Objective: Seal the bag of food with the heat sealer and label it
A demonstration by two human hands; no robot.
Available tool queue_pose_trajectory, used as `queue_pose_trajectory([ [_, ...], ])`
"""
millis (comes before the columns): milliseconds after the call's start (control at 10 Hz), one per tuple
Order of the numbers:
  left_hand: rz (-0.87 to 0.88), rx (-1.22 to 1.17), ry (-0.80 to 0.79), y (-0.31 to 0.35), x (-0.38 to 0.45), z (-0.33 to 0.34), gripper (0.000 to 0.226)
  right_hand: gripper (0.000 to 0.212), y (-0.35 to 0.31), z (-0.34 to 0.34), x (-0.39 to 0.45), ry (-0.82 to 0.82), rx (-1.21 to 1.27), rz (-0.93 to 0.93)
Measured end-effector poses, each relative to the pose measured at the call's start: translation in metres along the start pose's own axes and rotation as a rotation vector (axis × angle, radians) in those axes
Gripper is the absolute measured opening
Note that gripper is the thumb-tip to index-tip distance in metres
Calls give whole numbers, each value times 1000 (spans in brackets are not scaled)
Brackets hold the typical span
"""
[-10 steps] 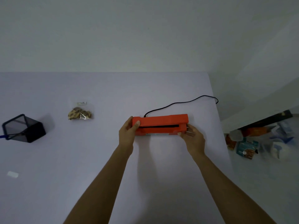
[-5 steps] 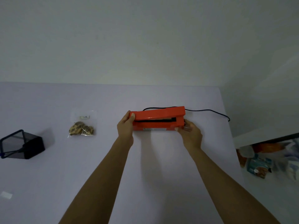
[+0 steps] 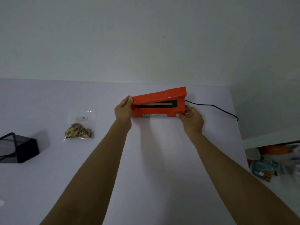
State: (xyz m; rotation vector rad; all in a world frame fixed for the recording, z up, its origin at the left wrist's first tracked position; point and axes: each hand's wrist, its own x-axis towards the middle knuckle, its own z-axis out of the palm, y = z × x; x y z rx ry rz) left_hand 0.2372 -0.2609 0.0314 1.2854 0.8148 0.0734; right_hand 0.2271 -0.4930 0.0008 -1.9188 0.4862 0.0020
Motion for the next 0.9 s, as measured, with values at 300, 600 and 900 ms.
queue_pose_trajectory([
  [300, 99, 137, 19, 2, -8, 2, 33, 48, -2, 0, 0, -7, -23, 2],
  [600, 175, 392, 36, 11, -18, 0, 45, 42, -14, -9, -13, -110, -95, -18],
  [900, 323, 599, -98, 28, -50, -40, 56, 54, -44, -14, -73, -158, -222, -98],
])
